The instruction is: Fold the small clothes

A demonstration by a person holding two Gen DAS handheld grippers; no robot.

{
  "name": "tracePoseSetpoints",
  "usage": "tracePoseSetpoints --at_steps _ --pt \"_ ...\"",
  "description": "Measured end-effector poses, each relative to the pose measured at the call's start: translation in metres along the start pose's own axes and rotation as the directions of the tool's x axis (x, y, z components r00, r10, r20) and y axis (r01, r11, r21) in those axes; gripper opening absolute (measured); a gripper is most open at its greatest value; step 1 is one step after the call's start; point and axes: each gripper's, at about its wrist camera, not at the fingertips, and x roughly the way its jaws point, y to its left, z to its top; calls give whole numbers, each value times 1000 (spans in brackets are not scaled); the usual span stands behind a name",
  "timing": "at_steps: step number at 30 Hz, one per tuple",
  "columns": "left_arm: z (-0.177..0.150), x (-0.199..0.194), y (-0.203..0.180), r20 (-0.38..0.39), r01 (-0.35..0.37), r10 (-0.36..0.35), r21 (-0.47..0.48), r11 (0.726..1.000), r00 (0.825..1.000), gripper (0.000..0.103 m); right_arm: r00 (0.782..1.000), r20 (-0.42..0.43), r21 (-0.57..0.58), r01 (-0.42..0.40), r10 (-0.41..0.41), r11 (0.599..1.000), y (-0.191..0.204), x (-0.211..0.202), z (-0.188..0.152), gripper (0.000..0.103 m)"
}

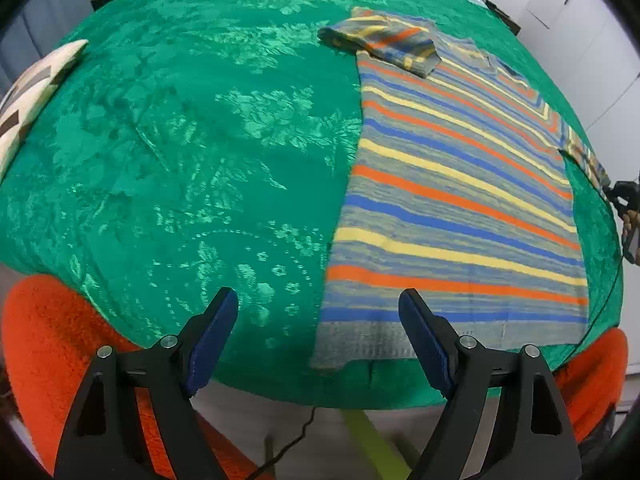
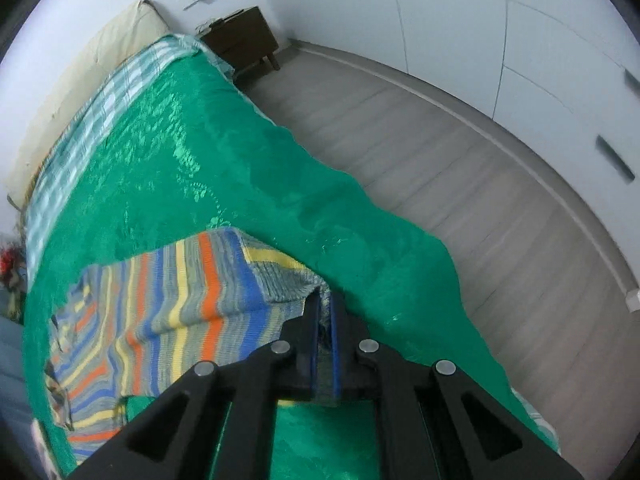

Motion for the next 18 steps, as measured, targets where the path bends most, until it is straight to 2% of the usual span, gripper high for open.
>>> tracePoseSetpoints --at_steps 2,6,7,8,9,10,12,13,14,16,17,18 --pt "-2 -1 4 6 -5 5 -12 1000 1000 84 1000 11 19 -6 6 1000 -4 -9 -1 21" --pt "-1 6 9 -14 2 -2 -38 999 1000 84 993 93 -18 -71 72 997 2 -43 -13 22" --pt "0 7 8 -20 5 -6 -38 999 1000 84 986 109 -64 -121 127 991 11 -48 -16 22" --pt "2 8 6 -25 11 -12 -35 999 1000 84 975 96 -138 -184 198 973 23 -49 -23 22" --pt "4 8 3 -29 20 -21 -28 999 999 84 972 72 -182 -206 222 961 30 -45 -27 22" --pt "7 5 0 -29 29 -29 -16 999 999 84 977 28 -234 -199 211 952 38 -34 -34 23" --pt "15 -6 -5 -13 33 -33 20 999 999 84 996 -36 -273 -84 78 958 37 -8 -44 23" --pt "22 -17 -6 15 26 -27 51 998 1000 84 998 -29 -263 -54 48 963 29 -4 -48 8" --pt "29 -26 -6 40 20 -23 72 997 999 85 1000 7 -238 -21 23 971 21 -10 -50 0" --pt "46 -46 -6 112 8 -20 101 995 993 90 994 80 -220 84 -68 972 18 -29 -59 0" --pt "58 -55 -7 152 11 -28 109 994 988 92 990 102 -231 119 -98 966 21 -37 -64 11" --pt "71 -61 -10 193 28 -51 121 992 980 92 980 150 -263 167 -131 950 29 -55 -78 13"
